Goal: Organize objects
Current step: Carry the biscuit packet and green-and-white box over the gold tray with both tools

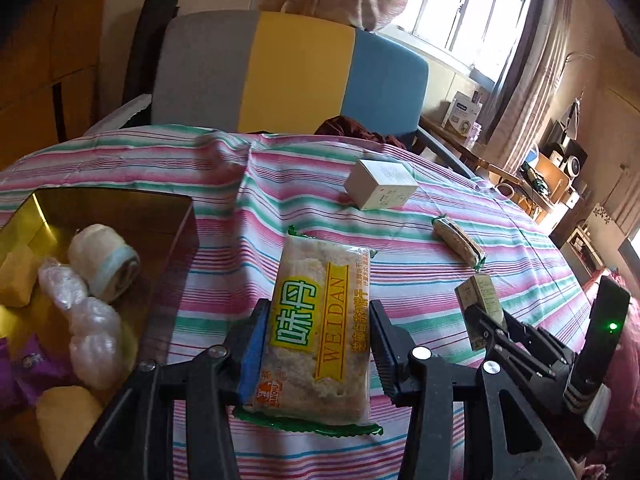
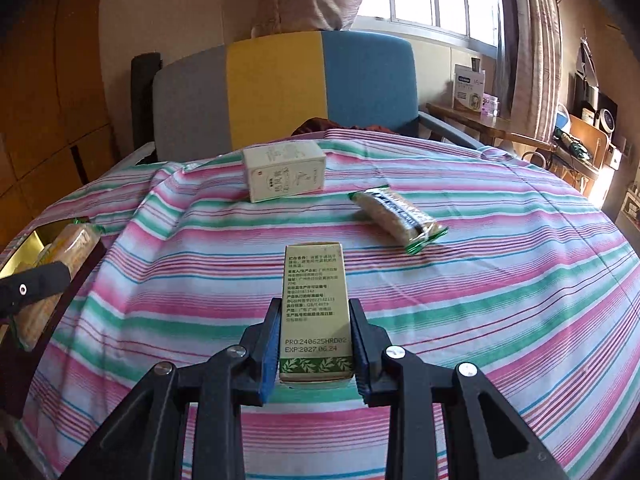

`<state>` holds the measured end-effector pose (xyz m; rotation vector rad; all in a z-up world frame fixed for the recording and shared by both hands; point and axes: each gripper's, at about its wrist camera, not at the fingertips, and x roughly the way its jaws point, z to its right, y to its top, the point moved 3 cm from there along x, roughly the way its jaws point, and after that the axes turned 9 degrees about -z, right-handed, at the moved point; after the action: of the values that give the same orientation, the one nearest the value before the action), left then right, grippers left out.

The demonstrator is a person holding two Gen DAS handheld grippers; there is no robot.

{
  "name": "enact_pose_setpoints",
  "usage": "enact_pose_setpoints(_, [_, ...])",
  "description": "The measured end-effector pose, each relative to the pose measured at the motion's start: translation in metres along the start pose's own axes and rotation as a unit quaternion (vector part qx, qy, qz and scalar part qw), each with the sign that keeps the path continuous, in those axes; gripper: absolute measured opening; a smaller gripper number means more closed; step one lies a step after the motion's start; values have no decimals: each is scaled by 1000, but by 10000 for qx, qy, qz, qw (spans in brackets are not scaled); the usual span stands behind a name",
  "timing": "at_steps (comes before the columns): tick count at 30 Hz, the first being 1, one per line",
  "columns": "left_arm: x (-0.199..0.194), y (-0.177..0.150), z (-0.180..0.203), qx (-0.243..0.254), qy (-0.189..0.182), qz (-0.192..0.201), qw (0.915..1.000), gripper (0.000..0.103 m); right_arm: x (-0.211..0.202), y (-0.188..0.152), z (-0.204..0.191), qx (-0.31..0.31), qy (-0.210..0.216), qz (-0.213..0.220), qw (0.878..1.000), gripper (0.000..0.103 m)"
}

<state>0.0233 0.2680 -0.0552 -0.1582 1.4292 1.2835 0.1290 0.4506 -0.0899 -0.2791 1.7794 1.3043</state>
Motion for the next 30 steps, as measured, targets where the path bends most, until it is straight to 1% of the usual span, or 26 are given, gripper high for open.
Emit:
enact_pose_setpoints(5, [-22, 3, -48, -353, 111, 118, 9992, 48, -6, -8, -32, -78, 321, -95, 9994, 30])
enact_pose_setpoints(9, [-36, 10, -87, -531, 296, 327, 9976, 48, -15, -6, -62, -235, 603, -72, 9979, 30])
enact_pose_setpoints(13, [-44, 18, -128, -800, 472, 365, 9950, 48, -24, -1, -98, -499, 877, -31, 9949, 30])
enact_pose_setpoints(17, [-46, 27, -164, -906, 640, 279, 9934, 48, -30, 0, -130, -675, 1126, -89, 9913, 30])
enact_pose_setpoints(23, [-37, 39, -214, -1084, 925, -52, 9898, 48, -37, 1, -175, -1009, 1411, -168, 9847, 30])
enact_pose_setpoints(28, [-26, 47, -236, -1123, 1133, -246, 9869, 48, -41, 1, -201, -1206, 1597, -263, 9794, 30])
enact_pose_setpoints(30, [-20, 50, -243, -1165, 1131, -369, 9860, 48, -42, 2, -207, -1243, 1652, -301, 9779, 30])
